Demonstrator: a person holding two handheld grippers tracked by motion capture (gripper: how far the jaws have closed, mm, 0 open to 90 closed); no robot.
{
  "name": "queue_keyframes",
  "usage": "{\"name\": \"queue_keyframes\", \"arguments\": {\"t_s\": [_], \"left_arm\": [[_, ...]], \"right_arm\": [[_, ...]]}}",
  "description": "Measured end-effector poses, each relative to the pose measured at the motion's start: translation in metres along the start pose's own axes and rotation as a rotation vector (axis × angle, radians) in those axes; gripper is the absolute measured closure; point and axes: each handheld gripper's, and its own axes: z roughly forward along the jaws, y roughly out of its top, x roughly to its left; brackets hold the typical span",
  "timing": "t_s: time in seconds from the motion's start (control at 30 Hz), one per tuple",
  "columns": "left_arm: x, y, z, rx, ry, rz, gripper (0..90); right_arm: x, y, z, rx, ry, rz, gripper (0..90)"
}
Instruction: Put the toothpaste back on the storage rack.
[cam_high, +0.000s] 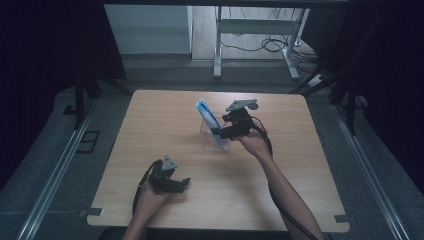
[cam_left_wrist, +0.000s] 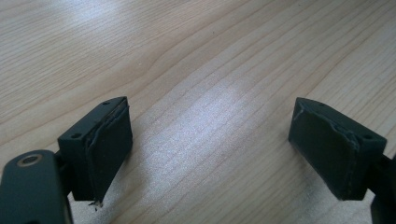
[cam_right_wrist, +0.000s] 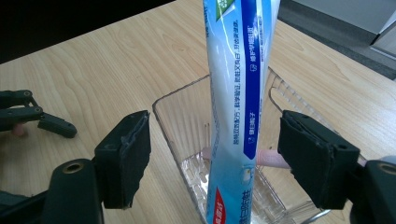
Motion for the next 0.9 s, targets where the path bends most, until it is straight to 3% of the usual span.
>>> {"name": "queue_keyframes", "arguments": {"t_s": [0.9], "left_arm": [[0.0, 0.0, 0.0, 0.001, 0.0, -0.001, 13.5]], "right_arm": [[-0.001, -0.018, -0.027, -0.02, -0.01, -0.003, 25.5]]}}
